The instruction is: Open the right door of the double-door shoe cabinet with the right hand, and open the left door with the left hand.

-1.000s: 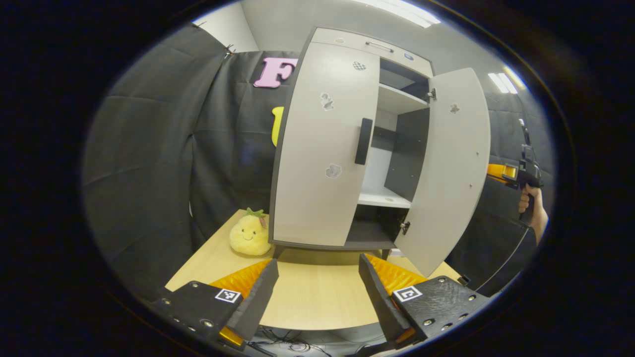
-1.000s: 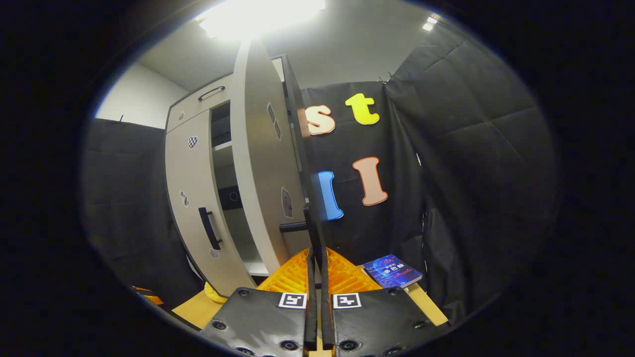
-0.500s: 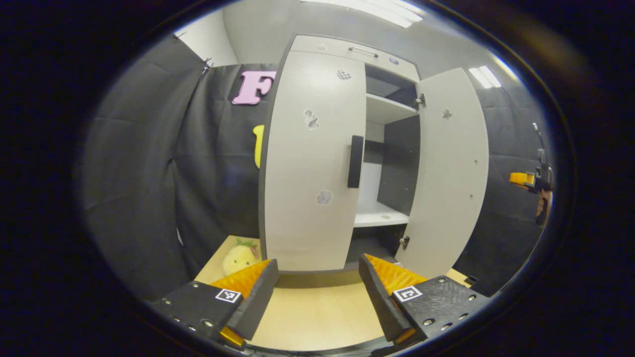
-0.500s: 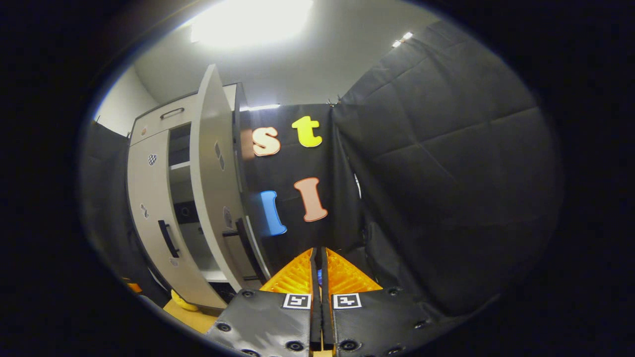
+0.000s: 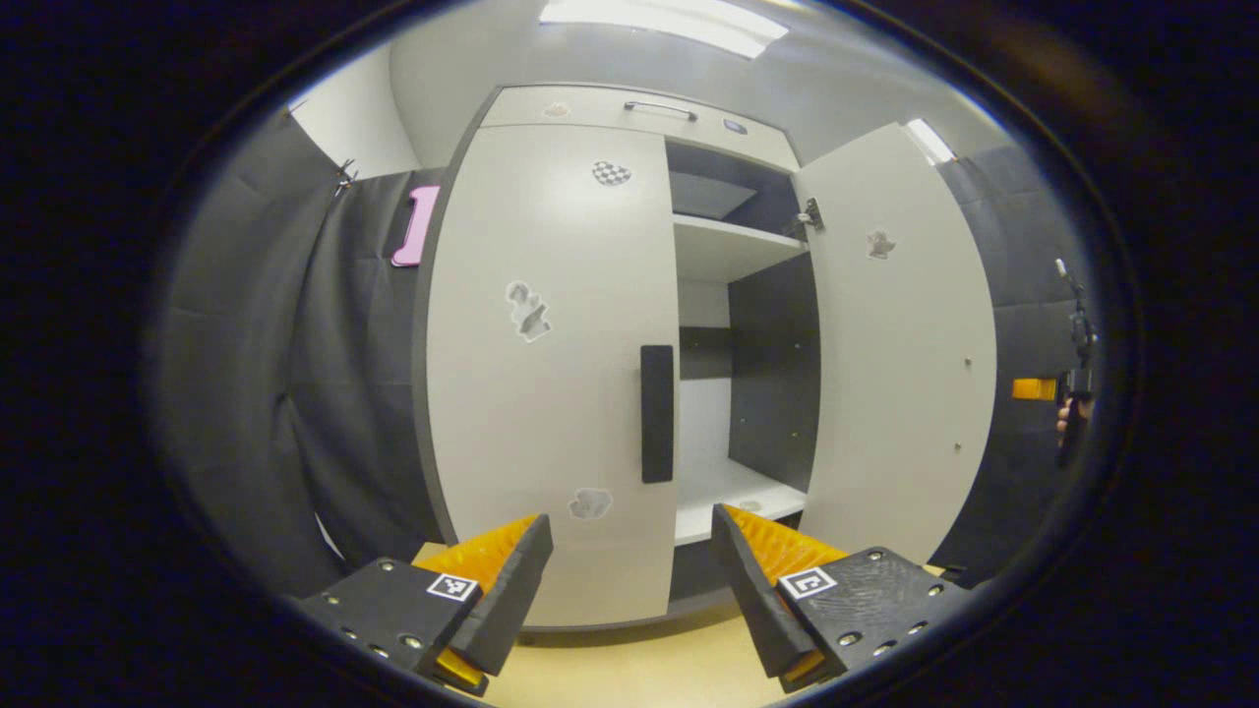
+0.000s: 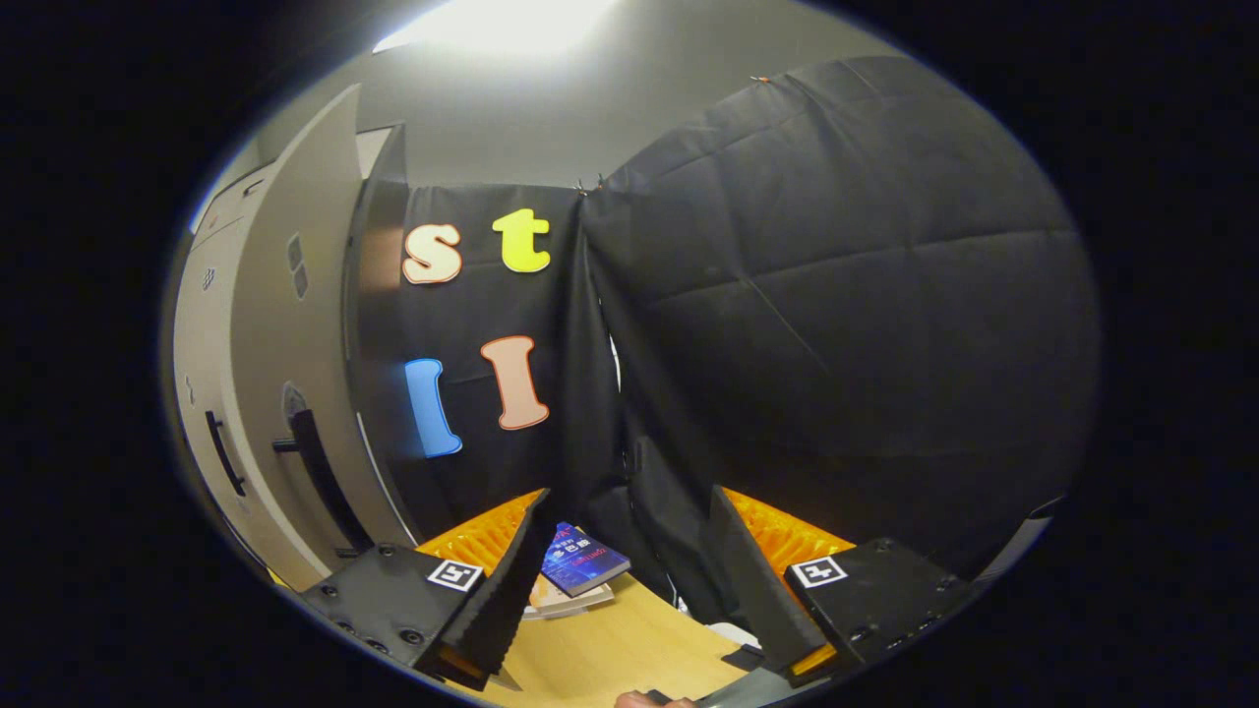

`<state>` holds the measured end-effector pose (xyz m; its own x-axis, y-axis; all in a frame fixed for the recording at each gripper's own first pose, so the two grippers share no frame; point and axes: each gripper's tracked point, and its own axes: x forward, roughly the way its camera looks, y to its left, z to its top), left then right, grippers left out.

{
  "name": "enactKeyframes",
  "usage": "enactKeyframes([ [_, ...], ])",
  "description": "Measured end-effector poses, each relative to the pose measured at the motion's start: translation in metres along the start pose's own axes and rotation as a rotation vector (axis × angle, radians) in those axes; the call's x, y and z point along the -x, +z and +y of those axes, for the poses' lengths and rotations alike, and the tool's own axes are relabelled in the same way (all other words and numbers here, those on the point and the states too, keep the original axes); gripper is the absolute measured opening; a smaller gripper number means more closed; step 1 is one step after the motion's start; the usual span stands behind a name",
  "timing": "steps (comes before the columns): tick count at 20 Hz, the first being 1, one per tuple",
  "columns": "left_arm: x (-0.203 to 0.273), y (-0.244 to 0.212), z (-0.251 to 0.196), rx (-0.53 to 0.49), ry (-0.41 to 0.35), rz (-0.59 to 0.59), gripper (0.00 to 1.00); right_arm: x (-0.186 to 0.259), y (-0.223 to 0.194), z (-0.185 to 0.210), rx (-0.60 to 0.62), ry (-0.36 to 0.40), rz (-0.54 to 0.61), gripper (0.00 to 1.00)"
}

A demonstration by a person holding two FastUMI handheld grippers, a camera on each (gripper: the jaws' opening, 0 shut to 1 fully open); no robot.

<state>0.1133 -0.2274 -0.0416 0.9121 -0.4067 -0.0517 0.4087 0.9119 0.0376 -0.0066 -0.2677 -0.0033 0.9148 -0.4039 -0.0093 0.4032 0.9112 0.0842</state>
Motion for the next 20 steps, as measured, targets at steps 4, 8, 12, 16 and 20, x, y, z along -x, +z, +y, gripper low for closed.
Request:
enactKeyframes([
  [4, -0.039, 0.025, -0.012, 0.018, 0.075, -0.061, 0.94, -0.044, -0.003, -0.016, 0.002, -0.023, 0.0, 0.98],
  [8, -0.079, 0.043, -0.018, -0.001, 0.115, -0.092, 0.94, -0.086, -0.003, 0.0, -0.038, 0.017, -0.008, 0.98],
  [12, -0.113, 0.048, -0.019, -0.035, 0.174, -0.096, 0.94, -0.126, -0.016, -0.012, 0.1, 0.028, 0.007, 0.98],
  [16, -0.138, 0.048, -0.014, -0.022, 0.23, -0.092, 0.92, -0.155, -0.014, -0.015, 0.215, 0.047, -0.014, 0.98],
  [20, -0.154, 0.049, -0.015, -0.014, 0.233, -0.085, 0.92, -0.187, -0.026, -0.001, 0.2, 0.113, 0.021, 0.93],
])
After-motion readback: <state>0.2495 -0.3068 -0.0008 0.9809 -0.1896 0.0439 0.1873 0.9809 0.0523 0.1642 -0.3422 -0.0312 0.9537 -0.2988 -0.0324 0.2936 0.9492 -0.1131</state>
